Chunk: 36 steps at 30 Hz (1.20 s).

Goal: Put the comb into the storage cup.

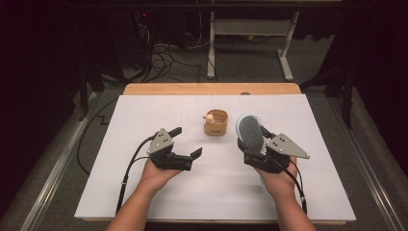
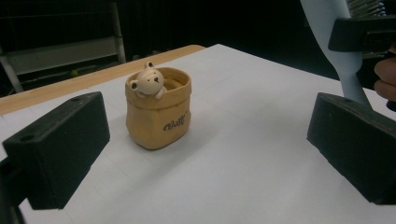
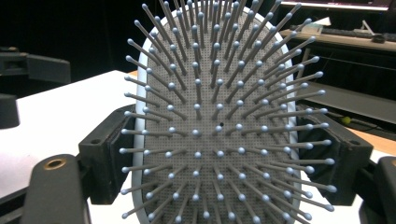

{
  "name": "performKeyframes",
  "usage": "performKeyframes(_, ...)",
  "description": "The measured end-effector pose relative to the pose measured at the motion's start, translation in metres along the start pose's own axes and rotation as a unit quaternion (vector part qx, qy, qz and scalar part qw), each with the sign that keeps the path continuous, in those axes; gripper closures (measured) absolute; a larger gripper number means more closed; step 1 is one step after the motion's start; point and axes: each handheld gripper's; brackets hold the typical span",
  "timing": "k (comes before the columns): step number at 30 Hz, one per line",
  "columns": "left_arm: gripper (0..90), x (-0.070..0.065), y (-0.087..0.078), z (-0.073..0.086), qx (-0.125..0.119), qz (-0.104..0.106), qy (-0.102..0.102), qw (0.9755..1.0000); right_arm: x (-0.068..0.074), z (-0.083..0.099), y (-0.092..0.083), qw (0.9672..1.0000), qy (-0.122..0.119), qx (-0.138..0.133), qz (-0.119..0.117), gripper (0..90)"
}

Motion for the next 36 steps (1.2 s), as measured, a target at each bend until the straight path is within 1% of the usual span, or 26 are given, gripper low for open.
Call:
performKeyframes(3, 0.0, 0.002, -0.004, 0.005, -0.004, 0.003, -0.010, 0.9999, -0.002, 0.000, 0.000, 1.0000, -0.001, -0.003, 0.004, 20.6)
performKeyframes(6, 0.0, 0.003, -0.007, 0.008, -0.001, 0.002, -0.015, 0.9999, -0.001, 0.000, 0.000, 1.0000, 0.000, -0.001, 0.005, 20.6)
performKeyframes(15, 0.0, 0.001, -0.011, 0.011, 0.004, 0.003, -0.009, 0.9999, 0.004, 0.003, 0.002, 1.0000, -0.005, 0.005, 0.000, 20.6)
performKeyframes(17, 0.0, 0.001, -0.010, 0.012, 0.007, 0.004, -0.007, 0.9999, 0.006, 0.002, 0.002, 0.9999, -0.013, 0.005, 0.000, 20.6)
performKeyframes(18, 0.0, 0.000, -0.009, 0.012, 0.007, 0.005, -0.007, 0.9999, 0.007, 0.002, 0.002, 0.9998, -0.018, 0.005, 0.000, 20.6)
performKeyframes(24, 0.0, -0.002, -0.011, 0.011, 0.001, 0.010, -0.007, 0.9999, 0.009, 0.002, 0.003, 0.9998, -0.019, 0.006, -0.001, 20.7)
performKeyframes(31, 0.1, -0.003, -0.012, 0.009, -0.002, 0.014, -0.012, 0.9998, 0.017, 0.003, 0.006, 0.9995, -0.029, 0.005, -0.007, 20.7)
performKeyframes(36, 0.5, -0.004, -0.013, 0.008, -0.003, 0.013, -0.011, 0.9998, 0.020, 0.003, 0.007, 0.9993, -0.037, 0.005, -0.010, 20.6)
Point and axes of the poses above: each handheld gripper's, and its own axes: y roughly forward along the jaws, z roughly out of its underside, x roughly to its left, and after that the axes turned 1 degree about -x, right-handed
